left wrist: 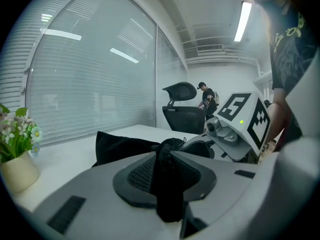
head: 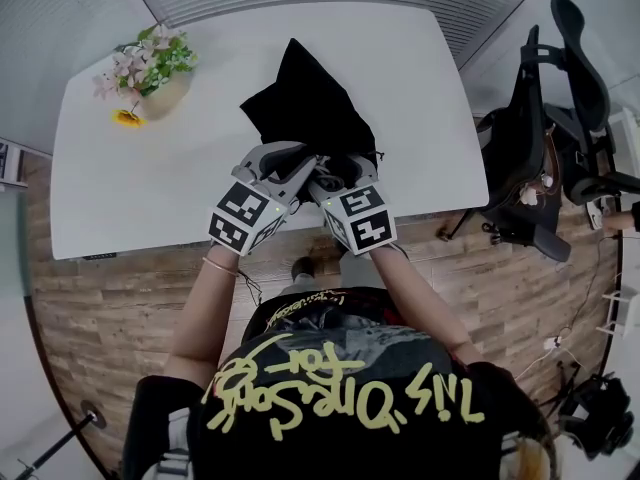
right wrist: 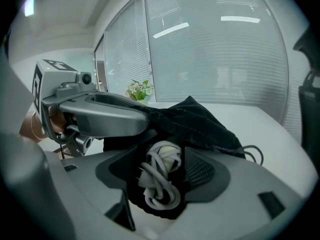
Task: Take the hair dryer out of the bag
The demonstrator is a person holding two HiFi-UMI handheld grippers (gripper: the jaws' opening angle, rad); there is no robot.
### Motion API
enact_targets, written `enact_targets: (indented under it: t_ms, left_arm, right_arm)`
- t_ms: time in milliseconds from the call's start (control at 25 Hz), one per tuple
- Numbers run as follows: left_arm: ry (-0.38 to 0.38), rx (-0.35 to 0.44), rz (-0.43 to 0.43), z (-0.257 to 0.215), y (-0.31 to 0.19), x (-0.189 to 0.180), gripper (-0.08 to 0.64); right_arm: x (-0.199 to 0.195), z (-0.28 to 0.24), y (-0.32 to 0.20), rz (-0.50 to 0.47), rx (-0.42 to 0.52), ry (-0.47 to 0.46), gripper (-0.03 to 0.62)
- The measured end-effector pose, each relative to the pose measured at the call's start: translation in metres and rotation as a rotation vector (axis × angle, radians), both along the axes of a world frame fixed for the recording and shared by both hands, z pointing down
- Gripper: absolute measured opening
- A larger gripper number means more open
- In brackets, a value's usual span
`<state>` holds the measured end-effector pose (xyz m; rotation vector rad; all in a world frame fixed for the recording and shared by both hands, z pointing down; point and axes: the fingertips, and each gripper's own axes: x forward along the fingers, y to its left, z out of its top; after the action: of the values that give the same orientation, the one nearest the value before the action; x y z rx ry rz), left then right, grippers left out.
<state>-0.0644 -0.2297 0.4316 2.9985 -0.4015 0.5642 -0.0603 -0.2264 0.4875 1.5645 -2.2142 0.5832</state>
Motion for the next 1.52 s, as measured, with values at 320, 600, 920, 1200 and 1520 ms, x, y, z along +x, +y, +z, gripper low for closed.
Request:
enact_targets:
  t_ms: [320,600,920,1200,1520]
  left_arm:
    - [0.036,-0.027,0.002,-0.001,0.005,-0.002,0.08]
    - [0.046,-0.04,0.005,-0.001,0.007,-0.004,0.081]
    - [0.033,-0.061,0.012,0.006,0.013,-0.006,0.081]
    - [0.044,-0.084,-0.001,0.009,0.014,-0.005,0.081]
    - [0.011,-0.077,-0.037,0.015,0.01,-0.008,0.081]
  right_arm:
    - [-0.004,0.004,0.002,0.012,-0.058,-0.052,0.351]
    - [-0.004,0.02,0.0,0.026,-0.074,0.003,0.354]
    - [-0.015,0.041,-0.003,-0.056,-0.113,0.137,0.353]
    - [-0.012,0.039,-0.004,-0.061,-0.099,0.201,0.353]
    - [-0.006,0.036,-0.005,-0.077,-0.085,0.119,0.282]
